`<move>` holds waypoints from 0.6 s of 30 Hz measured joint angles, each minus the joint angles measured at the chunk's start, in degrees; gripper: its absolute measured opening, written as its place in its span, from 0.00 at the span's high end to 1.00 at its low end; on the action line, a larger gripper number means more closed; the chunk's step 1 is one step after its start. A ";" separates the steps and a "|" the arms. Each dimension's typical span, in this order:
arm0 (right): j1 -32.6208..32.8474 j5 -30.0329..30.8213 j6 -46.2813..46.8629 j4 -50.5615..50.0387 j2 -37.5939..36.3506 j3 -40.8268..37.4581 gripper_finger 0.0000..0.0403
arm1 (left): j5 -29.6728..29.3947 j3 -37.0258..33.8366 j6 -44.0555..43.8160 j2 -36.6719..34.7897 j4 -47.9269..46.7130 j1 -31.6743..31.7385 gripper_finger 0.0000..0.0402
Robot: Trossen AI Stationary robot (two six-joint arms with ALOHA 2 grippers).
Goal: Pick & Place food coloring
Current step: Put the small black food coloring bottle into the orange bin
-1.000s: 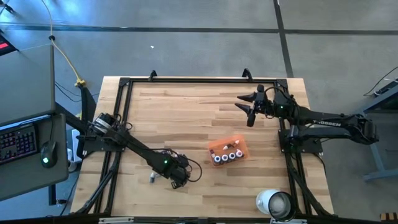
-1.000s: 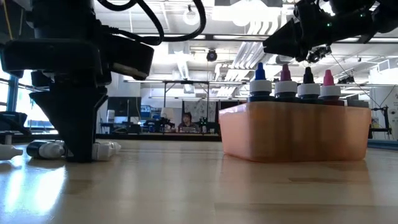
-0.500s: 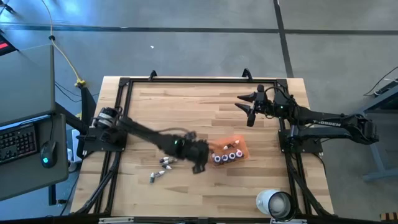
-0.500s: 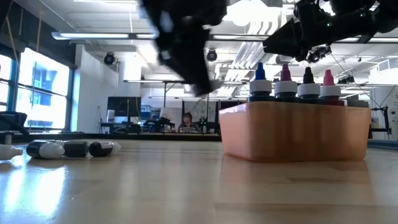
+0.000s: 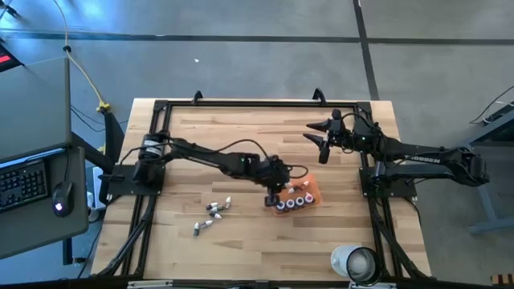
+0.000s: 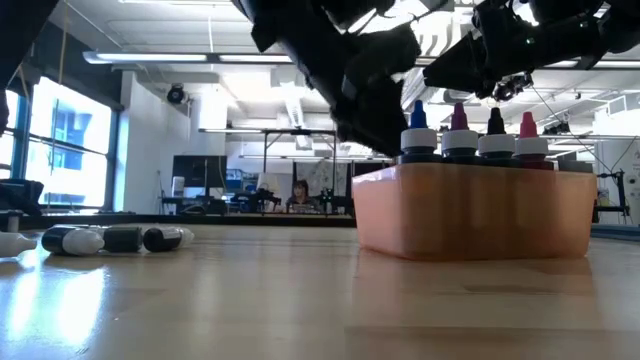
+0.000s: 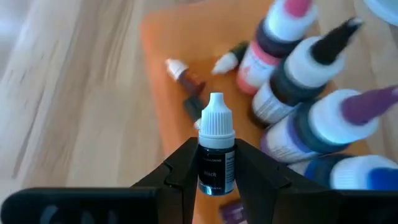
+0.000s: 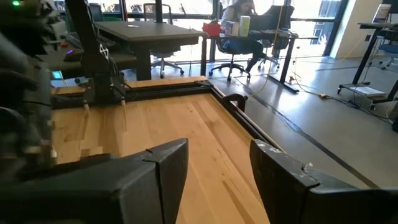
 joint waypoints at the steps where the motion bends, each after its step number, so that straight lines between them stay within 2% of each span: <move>1: 0.02 0.00 -0.04 -0.02 0.00 0.00 0.59 | 0.00 0.11 0.50 0.56 1.62 -0.07 0.77; 10: 0.00 -0.01 -0.08 -0.18 0.02 0.00 0.59 | 3.19 -0.02 0.43 3.35 0.93 -0.49 0.77; 18: 0.00 -0.02 -0.08 -0.22 0.02 0.00 0.59 | 3.42 0.17 1.83 4.44 1.31 -0.59 0.77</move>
